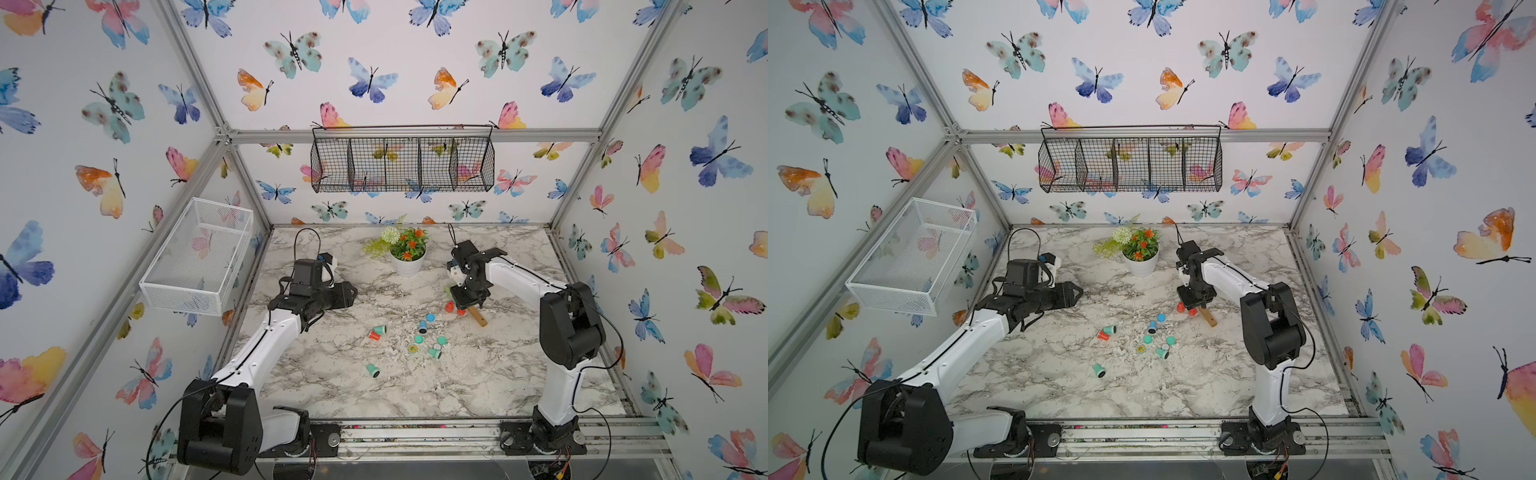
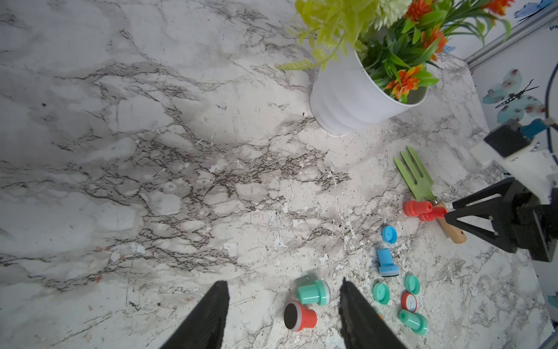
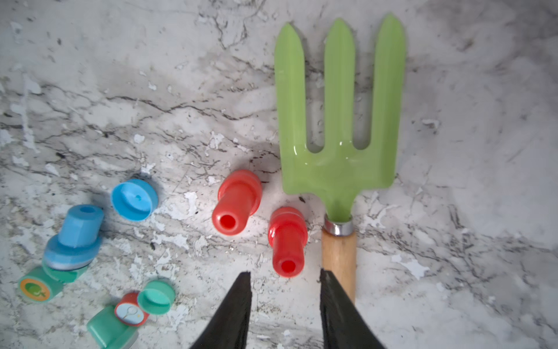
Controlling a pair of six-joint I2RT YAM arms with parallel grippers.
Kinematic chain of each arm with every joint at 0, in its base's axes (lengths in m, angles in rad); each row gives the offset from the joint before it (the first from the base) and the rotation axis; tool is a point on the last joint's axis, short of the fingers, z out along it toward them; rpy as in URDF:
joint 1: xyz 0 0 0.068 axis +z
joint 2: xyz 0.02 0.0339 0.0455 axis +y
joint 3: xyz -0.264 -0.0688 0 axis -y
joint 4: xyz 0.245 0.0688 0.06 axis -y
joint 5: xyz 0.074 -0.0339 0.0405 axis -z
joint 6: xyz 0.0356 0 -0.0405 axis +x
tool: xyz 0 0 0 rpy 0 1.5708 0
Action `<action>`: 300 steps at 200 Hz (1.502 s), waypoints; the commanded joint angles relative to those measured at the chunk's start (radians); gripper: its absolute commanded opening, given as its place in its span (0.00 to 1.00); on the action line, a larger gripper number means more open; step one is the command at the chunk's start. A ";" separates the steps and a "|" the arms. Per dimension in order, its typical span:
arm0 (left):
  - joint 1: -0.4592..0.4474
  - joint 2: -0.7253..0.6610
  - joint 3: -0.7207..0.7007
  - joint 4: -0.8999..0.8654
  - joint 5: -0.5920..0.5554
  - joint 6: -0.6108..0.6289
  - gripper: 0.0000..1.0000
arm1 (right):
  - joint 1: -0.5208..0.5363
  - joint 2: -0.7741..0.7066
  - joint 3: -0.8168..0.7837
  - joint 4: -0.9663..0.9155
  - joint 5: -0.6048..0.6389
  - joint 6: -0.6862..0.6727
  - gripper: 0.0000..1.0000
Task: Close the stamp cap
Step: Place the stamp at the center of the board, then pick up the stamp from the center of the board.
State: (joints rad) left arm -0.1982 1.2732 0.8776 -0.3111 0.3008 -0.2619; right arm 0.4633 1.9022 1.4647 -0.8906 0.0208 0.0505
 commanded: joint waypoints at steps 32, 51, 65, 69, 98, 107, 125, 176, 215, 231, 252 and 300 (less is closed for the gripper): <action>-0.115 0.049 0.013 -0.060 -0.068 0.032 0.60 | -0.004 -0.138 -0.004 -0.072 0.059 0.034 0.41; -0.166 0.081 0.033 -0.100 -0.088 0.045 0.59 | -0.004 -0.180 -0.012 -0.062 0.031 0.033 0.41; -0.190 0.105 0.037 -0.113 -0.075 0.044 0.58 | -0.003 -0.221 -0.034 -0.017 -0.031 0.015 0.39; -0.193 0.111 0.035 -0.114 -0.066 0.041 0.58 | -0.002 -0.235 -0.046 0.005 -0.055 0.012 0.38; -0.179 0.134 0.025 -0.117 -0.026 0.000 0.57 | 0.054 -0.332 -0.173 0.229 -0.236 0.022 0.35; -0.149 0.137 0.017 -0.109 0.014 -0.011 0.57 | 0.079 -0.350 -0.214 0.304 -0.284 0.039 0.34; -0.062 0.126 -0.014 -0.074 0.106 -0.033 0.57 | 0.150 -0.360 -0.286 0.452 -0.339 0.071 0.32; 0.133 0.103 -0.040 -0.033 0.244 -0.038 0.57 | 0.385 -0.253 -0.390 0.796 -0.321 0.059 0.29; 0.185 0.074 -0.054 0.009 0.248 -0.062 0.58 | 0.498 -0.152 -0.412 0.974 -0.281 -0.063 0.30; 0.192 0.065 -0.052 0.011 0.245 -0.062 0.58 | 0.514 -0.107 -0.398 0.993 -0.256 -0.098 0.31; 0.202 0.051 -0.055 0.016 0.246 -0.065 0.58 | 0.520 -0.059 -0.366 0.989 -0.220 -0.138 0.31; 0.231 0.041 -0.060 0.030 0.268 -0.072 0.58 | 0.524 0.014 -0.316 0.974 -0.215 -0.170 0.31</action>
State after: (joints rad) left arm 0.0143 1.3373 0.8253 -0.2966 0.5316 -0.3264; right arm 0.9844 1.8881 1.1057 0.0654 -0.2085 -0.0834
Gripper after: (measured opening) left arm 0.579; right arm 0.308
